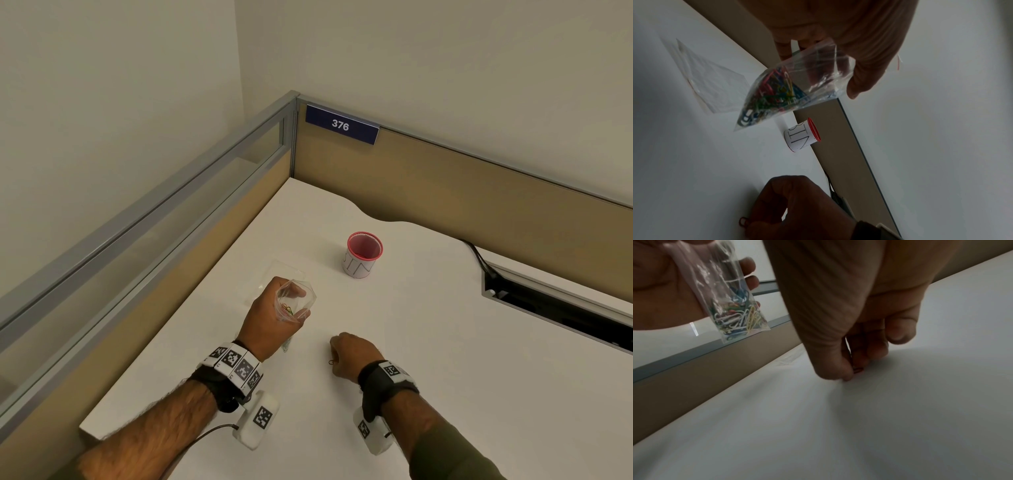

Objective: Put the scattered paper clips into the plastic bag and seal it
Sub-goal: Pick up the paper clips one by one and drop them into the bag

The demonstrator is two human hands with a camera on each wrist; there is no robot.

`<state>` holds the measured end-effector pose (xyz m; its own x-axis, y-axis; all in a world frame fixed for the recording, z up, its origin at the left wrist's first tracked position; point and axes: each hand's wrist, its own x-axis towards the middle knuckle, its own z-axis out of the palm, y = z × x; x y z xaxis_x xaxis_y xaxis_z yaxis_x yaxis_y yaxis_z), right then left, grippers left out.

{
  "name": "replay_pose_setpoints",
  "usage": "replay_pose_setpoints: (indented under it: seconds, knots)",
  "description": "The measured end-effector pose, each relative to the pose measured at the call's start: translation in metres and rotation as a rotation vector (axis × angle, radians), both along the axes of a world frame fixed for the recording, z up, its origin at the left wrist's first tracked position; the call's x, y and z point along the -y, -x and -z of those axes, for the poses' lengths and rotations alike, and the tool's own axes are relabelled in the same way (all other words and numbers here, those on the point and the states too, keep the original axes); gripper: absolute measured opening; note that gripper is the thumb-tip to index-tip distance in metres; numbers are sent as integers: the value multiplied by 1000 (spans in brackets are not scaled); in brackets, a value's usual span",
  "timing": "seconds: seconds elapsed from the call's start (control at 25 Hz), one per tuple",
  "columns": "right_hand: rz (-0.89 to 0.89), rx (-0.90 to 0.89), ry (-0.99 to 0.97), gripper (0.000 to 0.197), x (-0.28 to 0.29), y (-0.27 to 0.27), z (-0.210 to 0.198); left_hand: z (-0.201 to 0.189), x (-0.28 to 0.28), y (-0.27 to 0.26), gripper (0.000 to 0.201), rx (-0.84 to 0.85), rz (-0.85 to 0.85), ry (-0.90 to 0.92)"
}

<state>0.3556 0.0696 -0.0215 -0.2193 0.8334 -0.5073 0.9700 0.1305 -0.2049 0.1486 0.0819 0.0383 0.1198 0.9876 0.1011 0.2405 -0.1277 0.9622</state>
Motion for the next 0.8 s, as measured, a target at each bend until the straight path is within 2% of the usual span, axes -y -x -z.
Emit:
replay_pose_setpoints:
  seconds: [0.56,0.8]
  knots:
    - [97,-84,-4,18,6,-7,2,1,0,-2,37,19,-1,12]
    - [122,-12,44,14,-3,-5,-1,1,-1,-1,37,-1,-5,-3]
